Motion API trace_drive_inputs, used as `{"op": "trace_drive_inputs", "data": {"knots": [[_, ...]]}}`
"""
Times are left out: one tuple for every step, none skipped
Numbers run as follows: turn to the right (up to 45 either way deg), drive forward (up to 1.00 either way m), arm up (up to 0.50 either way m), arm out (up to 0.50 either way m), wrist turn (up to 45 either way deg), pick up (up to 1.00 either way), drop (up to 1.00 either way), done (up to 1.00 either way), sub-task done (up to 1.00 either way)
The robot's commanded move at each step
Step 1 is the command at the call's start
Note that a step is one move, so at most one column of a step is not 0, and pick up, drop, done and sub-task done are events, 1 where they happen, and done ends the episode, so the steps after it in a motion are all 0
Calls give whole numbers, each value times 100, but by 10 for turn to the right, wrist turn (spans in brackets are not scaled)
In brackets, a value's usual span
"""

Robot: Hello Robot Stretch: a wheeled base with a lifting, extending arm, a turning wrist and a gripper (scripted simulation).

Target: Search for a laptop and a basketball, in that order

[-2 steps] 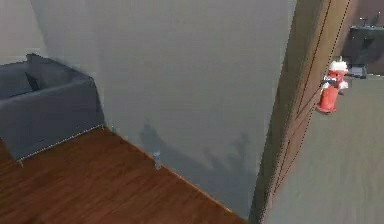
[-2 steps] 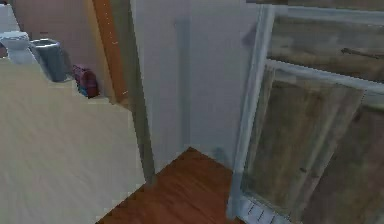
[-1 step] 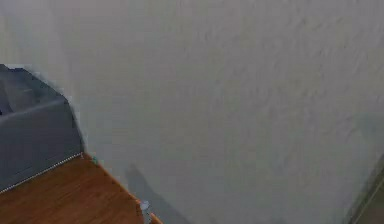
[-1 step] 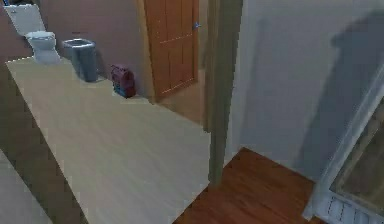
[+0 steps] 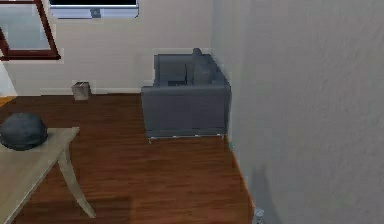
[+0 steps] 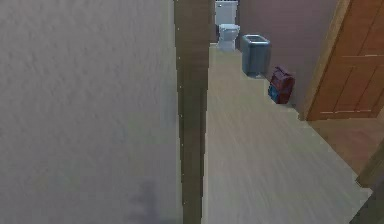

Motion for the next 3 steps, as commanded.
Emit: {"op": "trace_drive_inputs", "data": {"knots": [[-90,0,0,0,0,0,0,0,0],[0,100,0,0,0,0,0,0,0],[0,50,0,0,0,0,0,0,0]]}}
